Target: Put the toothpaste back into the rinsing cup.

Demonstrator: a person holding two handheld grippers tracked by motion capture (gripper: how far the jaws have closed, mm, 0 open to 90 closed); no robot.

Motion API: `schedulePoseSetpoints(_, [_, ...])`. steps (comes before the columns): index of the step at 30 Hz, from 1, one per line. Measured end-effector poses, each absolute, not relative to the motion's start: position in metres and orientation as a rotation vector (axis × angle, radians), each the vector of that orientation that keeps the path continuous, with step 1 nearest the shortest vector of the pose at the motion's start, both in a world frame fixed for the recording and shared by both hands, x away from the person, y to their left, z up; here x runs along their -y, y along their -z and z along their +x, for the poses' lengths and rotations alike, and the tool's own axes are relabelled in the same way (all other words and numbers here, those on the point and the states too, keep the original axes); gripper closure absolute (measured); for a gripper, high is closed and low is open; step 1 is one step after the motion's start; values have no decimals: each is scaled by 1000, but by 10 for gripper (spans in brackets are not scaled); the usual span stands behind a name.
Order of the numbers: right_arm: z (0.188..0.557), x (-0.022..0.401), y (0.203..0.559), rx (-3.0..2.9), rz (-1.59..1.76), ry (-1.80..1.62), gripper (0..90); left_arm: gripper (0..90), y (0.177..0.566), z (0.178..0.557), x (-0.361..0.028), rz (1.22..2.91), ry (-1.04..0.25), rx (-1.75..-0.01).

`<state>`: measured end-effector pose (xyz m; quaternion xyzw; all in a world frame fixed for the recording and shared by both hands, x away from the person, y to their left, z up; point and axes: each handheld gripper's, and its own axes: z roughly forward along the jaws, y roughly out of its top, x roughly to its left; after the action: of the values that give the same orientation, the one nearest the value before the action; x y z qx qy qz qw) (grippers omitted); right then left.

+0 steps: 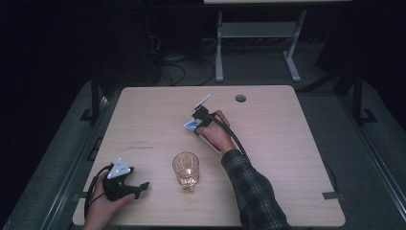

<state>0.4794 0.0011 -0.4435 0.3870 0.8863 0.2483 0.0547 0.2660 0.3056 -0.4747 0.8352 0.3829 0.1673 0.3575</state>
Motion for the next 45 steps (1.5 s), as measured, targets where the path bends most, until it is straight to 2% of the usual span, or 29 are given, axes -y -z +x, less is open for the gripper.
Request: schedulePoseSetpoints(45, [460, 56, 402, -2605, 1090, -1325, 728, 135, 475, 266, -306, 2154, -431, -991])
